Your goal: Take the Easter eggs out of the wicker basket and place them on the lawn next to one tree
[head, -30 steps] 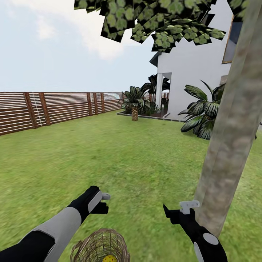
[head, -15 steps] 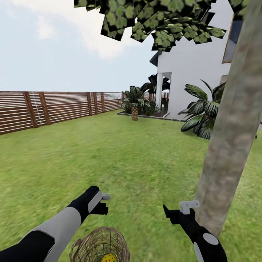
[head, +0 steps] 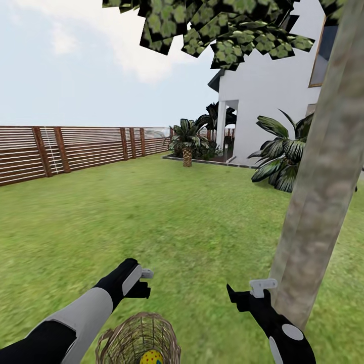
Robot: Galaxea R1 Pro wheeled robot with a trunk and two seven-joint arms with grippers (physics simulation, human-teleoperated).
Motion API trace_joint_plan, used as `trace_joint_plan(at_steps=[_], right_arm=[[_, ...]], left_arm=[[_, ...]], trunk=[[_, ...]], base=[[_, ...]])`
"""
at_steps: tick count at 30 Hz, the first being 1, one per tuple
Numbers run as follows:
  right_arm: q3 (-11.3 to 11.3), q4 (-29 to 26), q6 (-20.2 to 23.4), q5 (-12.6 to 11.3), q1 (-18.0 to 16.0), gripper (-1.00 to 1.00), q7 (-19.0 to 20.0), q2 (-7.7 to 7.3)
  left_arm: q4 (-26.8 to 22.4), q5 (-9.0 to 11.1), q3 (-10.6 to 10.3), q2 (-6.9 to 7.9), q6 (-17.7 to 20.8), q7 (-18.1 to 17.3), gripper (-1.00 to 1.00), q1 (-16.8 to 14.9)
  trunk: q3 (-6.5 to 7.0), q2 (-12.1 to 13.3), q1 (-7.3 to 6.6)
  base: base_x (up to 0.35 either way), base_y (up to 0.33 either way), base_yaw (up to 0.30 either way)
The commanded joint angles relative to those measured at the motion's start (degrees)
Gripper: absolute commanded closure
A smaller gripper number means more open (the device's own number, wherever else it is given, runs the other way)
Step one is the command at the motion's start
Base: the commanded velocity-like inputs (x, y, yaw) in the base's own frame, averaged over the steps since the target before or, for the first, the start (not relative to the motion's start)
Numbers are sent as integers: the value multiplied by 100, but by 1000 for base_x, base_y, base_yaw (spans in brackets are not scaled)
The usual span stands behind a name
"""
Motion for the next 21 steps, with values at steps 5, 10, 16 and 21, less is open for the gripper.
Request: trace_joint_plan(at_steps=[5, 10, 16, 21], right_arm=[[-18, -8, 32, 36, -4, -100, 52, 6], [-24, -10, 38, 36, -4, -100, 55, 6], [-17, -9, 33, 36, -4, -100, 56, 6], [-16, -9, 29, 36, -4, -100, 52, 6]], left_arm=[[-7, 60, -43, 2, 16, 47, -100, -4], [-7, 60, -43, 9, 16, 55, -100, -4], [-7, 60, -43, 10, 10, 53, -100, -4], [-7, 60, -50, 10, 7, 54, -100, -4]], trunk=[[-97, -206, 111], [-187, -407, 220], [-295, -647, 352], [-384, -848, 462]], base=[[0, 0, 0], [0, 0, 0], [0, 0, 0], [0, 0, 0]])
